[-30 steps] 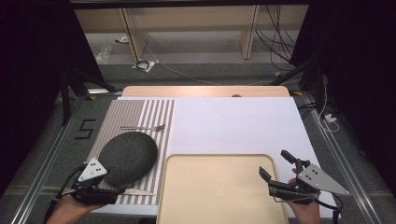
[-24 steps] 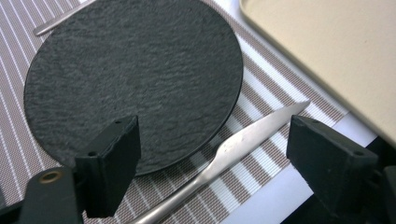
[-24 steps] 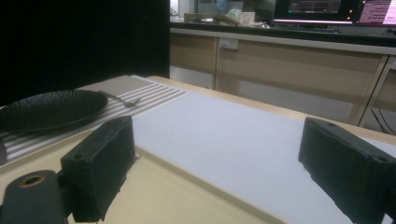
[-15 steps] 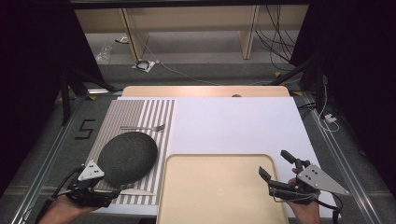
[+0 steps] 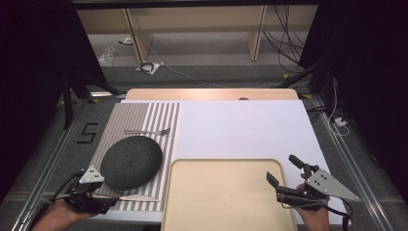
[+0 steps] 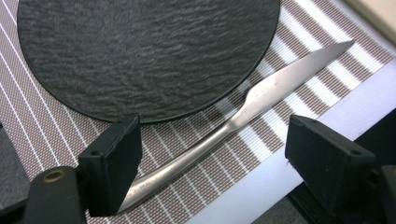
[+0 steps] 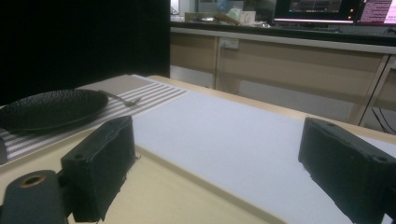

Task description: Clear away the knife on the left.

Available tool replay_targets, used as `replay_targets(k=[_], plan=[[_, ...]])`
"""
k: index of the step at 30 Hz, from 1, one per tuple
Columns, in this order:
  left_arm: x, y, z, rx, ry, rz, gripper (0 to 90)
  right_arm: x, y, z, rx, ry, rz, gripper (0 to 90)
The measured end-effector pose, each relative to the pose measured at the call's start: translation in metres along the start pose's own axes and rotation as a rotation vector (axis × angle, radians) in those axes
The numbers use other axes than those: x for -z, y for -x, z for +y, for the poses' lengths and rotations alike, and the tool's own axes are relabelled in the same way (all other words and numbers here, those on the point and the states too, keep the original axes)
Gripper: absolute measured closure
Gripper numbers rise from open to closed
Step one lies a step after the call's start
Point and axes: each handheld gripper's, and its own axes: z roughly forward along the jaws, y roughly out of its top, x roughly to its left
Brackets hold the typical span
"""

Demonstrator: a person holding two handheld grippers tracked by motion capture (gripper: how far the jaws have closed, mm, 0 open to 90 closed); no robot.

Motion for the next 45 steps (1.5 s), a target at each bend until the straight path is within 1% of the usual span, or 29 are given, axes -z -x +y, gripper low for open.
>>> replay_targets(k=[7, 8, 9, 11, 16, 18, 22, 25, 30, 32, 33, 40, 41, 43, 44, 45], plan=[[-0.007, -0.005, -0.002, -0.005, -0.047, -0.005, 19.3, 0.0, 0.0, 0.0, 0.0, -0.001, 0.001, 11.6], [-0.007, -0.005, -0.002, -0.005, -0.047, -0.005, 19.4, 0.0, 0.0, 0.0, 0.0, -0.002, 0.002, 11.7], [-0.009, -0.006, -0.002, -0.007, -0.058, -0.008, 19.5, 0.0, 0.0, 0.0, 0.0, -0.001, 0.002, 11.6], [-0.011, -0.006, -0.002, -0.017, -0.071, -0.005, 20.2, 0.0, 0.0, 0.0, -0.001, -0.001, 0.001, 11.7], [-0.015, -0.009, -0.001, -0.027, -0.109, -0.016, 20.6, 0.0, 0.0, 0.0, 0.0, -0.002, 0.002, 11.7], [-0.017, -0.01, -0.001, -0.031, -0.119, -0.021, 22.5, 0.0, 0.0, 0.0, 0.0, -0.001, 0.002, 11.7], [-0.02, -0.011, 0.001, -0.039, -0.135, -0.022, 22.7, 0.0, 0.001, 0.0, 0.0, -0.003, 0.0, 11.7], [-0.021, -0.012, 0.002, -0.054, -0.152, -0.024, 23.3, -0.001, 0.0, 0.0, 0.001, -0.002, 0.003, 11.7], [-0.026, -0.014, 0.002, -0.062, -0.18, -0.033, 25.4, -0.001, 0.001, 0.0, 0.0, 0.0, 0.002, 11.7], [-0.026, -0.014, 0.002, -0.064, -0.183, -0.033, 25.9, -0.001, 0.001, 0.0, 0.0, 0.0, 0.002, 11.7], [-0.027, -0.013, 0.003, -0.074, -0.187, -0.035, 27.0, -0.001, 0.001, 0.0, 0.0, -0.001, 0.003, 11.8], [-0.031, -0.012, 0.005, -0.105, -0.213, -0.044, 32.1, -0.001, 0.0, 0.0, -0.001, -0.009, 0.003, 11.8], [-0.031, -0.012, 0.005, -0.105, -0.213, -0.044, 32.9, -0.002, 0.0, -0.001, 0.0, 0.004, 0.004, 11.8], [-0.032, -0.012, 0.006, -0.116, -0.227, -0.045, 33.8, -0.002, 0.0, -0.001, 0.0, 0.003, 0.004, 11.9], [-0.033, -0.012, 0.006, -0.125, -0.231, -0.045, 34.2, -0.001, 0.0, 0.0, 0.0, -0.01, 0.003, 12.0], [-0.033, -0.012, 0.007, -0.127, -0.233, -0.047, 34.4, -0.001, 0.001, 0.0, 0.002, -0.009, 0.003, 12.0]])
